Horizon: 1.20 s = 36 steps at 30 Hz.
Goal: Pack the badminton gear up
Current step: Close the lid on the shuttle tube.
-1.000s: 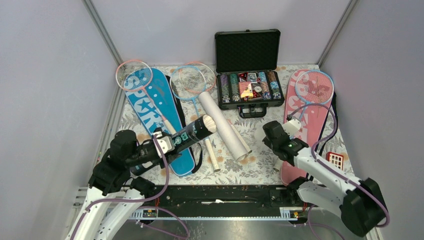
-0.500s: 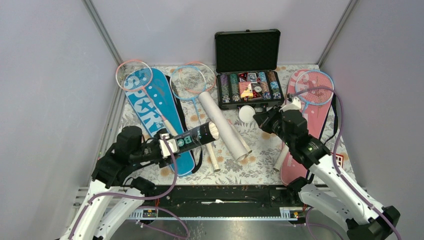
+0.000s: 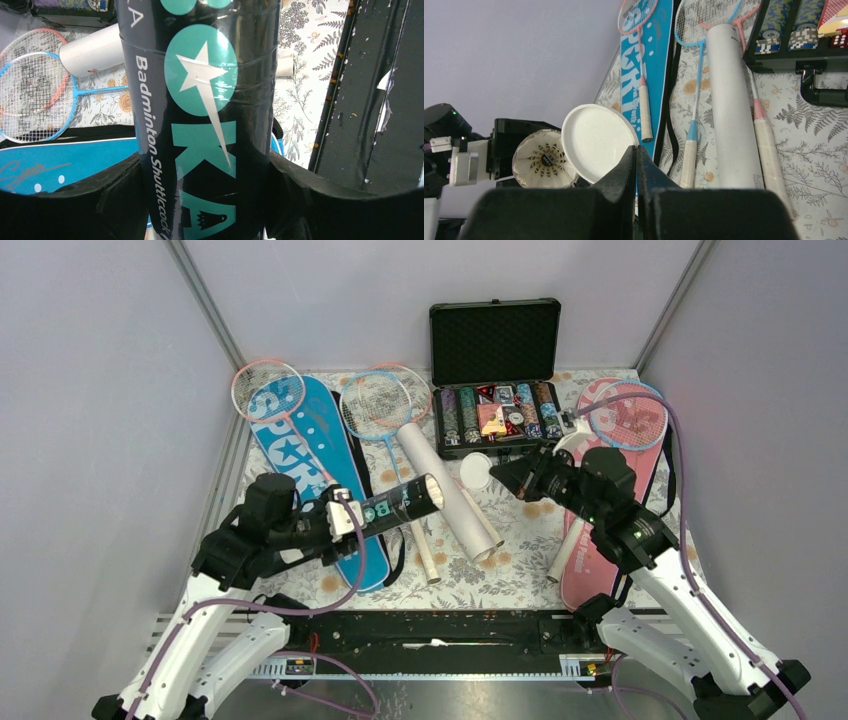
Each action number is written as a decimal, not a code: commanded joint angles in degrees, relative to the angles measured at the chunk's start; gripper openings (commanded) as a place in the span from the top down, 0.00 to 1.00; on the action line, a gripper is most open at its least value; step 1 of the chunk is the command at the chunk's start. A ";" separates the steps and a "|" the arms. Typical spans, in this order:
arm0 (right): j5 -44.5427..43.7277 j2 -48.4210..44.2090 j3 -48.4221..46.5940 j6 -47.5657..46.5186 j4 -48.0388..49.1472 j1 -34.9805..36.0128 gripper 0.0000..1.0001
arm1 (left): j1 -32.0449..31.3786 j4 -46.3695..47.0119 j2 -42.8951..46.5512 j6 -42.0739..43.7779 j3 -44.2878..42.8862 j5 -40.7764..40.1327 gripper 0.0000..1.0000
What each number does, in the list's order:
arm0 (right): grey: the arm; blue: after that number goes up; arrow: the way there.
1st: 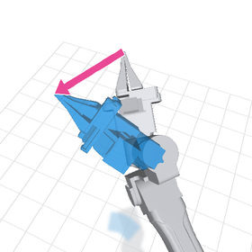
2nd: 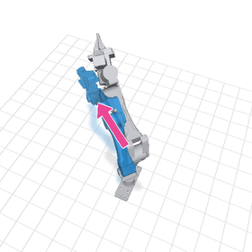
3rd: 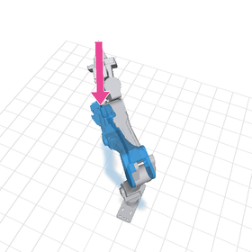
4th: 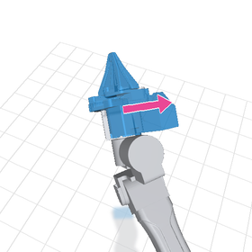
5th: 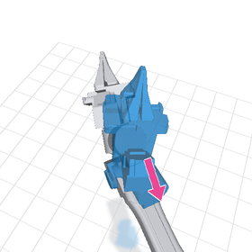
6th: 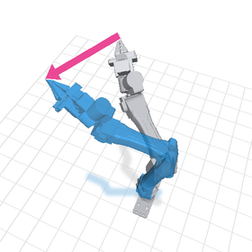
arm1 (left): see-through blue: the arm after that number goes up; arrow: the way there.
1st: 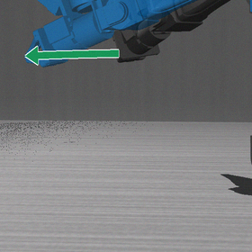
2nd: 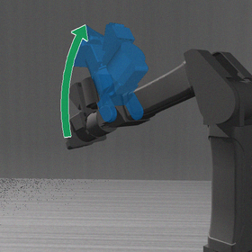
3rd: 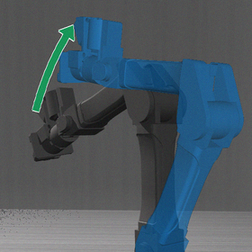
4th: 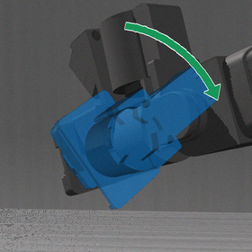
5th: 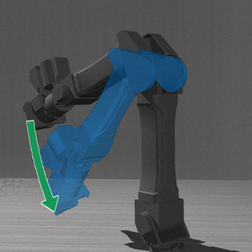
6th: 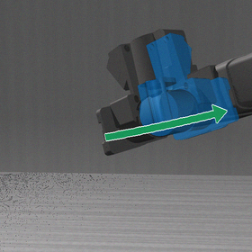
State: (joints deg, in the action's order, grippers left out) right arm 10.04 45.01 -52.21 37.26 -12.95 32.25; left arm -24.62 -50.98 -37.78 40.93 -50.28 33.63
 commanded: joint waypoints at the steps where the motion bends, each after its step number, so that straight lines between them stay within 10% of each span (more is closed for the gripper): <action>1: 3.88 2.48 -3.12 -1.34 1.10 1.43 1.00 | 0.01 2.74 -2.09 -1.43 -4.43 0.83 0.75; 18: -2.03 9.32 -8.38 -5.86 -0.03 12.50 1.00 | -0.08 3.16 -6.15 -2.03 -6.26 4.79 0.75; 36: 10.50 9.94 -10.26 -11.02 -2.36 13.20 1.00 | -1.02 3.70 -3.19 9.89 -2.97 10.84 0.76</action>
State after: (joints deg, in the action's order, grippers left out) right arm 13.54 55.79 -58.98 29.28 -14.59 44.60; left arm -25.23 -51.81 -43.05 44.10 -53.41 37.82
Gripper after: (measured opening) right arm 0.016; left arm 0.672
